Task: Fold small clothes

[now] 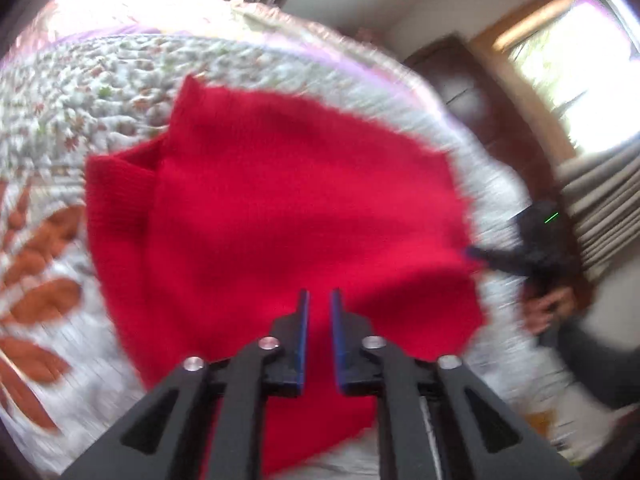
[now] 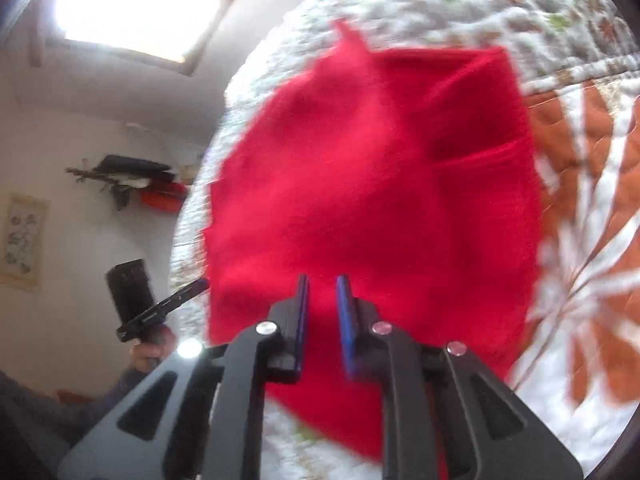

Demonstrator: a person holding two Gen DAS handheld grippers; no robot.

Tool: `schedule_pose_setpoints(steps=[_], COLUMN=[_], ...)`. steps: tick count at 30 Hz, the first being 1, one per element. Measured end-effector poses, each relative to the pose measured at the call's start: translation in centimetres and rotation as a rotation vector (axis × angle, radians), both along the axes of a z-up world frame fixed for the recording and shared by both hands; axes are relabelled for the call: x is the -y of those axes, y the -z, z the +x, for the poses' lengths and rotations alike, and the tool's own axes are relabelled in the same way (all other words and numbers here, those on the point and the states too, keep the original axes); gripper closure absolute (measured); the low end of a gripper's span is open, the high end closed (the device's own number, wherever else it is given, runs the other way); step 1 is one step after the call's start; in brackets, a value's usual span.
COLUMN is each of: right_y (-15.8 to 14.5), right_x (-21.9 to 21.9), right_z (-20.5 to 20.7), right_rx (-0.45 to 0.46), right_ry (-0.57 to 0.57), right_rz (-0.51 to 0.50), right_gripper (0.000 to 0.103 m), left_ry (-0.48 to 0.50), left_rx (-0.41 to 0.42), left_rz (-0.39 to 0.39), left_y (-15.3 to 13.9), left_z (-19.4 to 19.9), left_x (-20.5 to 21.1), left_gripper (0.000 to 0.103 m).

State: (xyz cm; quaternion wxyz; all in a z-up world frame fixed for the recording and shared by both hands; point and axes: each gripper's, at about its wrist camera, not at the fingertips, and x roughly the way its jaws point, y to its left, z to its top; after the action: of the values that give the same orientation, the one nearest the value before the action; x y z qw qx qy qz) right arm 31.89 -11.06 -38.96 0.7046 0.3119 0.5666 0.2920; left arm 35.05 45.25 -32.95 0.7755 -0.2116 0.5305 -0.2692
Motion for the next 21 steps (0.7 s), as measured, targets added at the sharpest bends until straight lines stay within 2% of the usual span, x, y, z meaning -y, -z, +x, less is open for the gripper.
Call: schedule_pose_setpoints(steps=[2,4,5,6,7,8,10,11,12,15,17,18,19,20,21], right_y=[0.1,1.6,2.1,3.2,4.0,4.5,4.4,3.7,2.7,1.8,2.6,3.4,4.0,4.5,4.8], right_x=[-1.8,-3.0,-3.2,-3.1,-2.7,-2.3,-1.9,-1.9,-1.8,-1.5,-1.6,-1.5,-1.0,-0.1,0.8], right_z=[-1.0,-1.3,-1.2,-1.2,-1.2,-1.1,-1.3,-1.4,-1.6,-2.9,-4.0,-4.6,-5.0,-5.3,-5.4], right_rx=[-0.008,-0.039,-0.051,-0.072,-0.088,-0.094,-0.102,-0.094,-0.075,-0.074,-0.095,-0.113,-0.124,-0.129,-0.132], right_ry=[-0.047,-0.074,-0.080,-0.080,-0.077,-0.081,-0.086,-0.088,-0.092,-0.108,-0.137,-0.147,-0.147,-0.143,-0.133], right_rz=[0.011,0.016,0.006,0.002,0.007,-0.002,-0.004,-0.007,0.001,0.046,0.029,0.016,0.010,0.005,-0.003], right_gripper=[0.087,0.087,0.089,0.095,0.099,0.103,0.103,0.096,0.083,0.078,0.078,0.087,0.091,0.102,0.103], left_ry=[-0.017,-0.016,-0.013,-0.007,-0.004,-0.004,-0.011,-0.028,-0.038,-0.029,0.002,0.016,0.019,0.021,0.017], left_rx=[-0.022,-0.079,-0.116,-0.140,-0.160,-0.165,-0.161,-0.141,-0.128,-0.112,-0.131,-0.160,-0.192,-0.221,-0.223], left_rz=[-0.016,0.000,0.023,0.029,0.025,0.020,0.002,-0.018,-0.039,-0.156,-0.151,-0.121,-0.110,-0.079,-0.070], left_y=[0.7,2.9,4.5,5.8,6.6,6.8,5.5,4.5,3.6,1.6,2.1,3.3,4.5,6.0,6.5], left_z=[-0.5,-0.3,-0.2,0.1,0.0,0.1,-0.1,-0.4,-1.0,-2.5,-3.7,-4.2,-4.3,-4.7,-5.0], left_x=[0.2,0.7,0.9,0.9,0.9,1.0,0.5,0.1,-0.2,0.1,1.2,1.8,2.1,2.2,2.1], left_gripper=[0.080,0.080,0.081,0.087,0.088,0.090,0.091,0.088,0.083,0.079,0.079,0.079,0.079,0.080,0.087])
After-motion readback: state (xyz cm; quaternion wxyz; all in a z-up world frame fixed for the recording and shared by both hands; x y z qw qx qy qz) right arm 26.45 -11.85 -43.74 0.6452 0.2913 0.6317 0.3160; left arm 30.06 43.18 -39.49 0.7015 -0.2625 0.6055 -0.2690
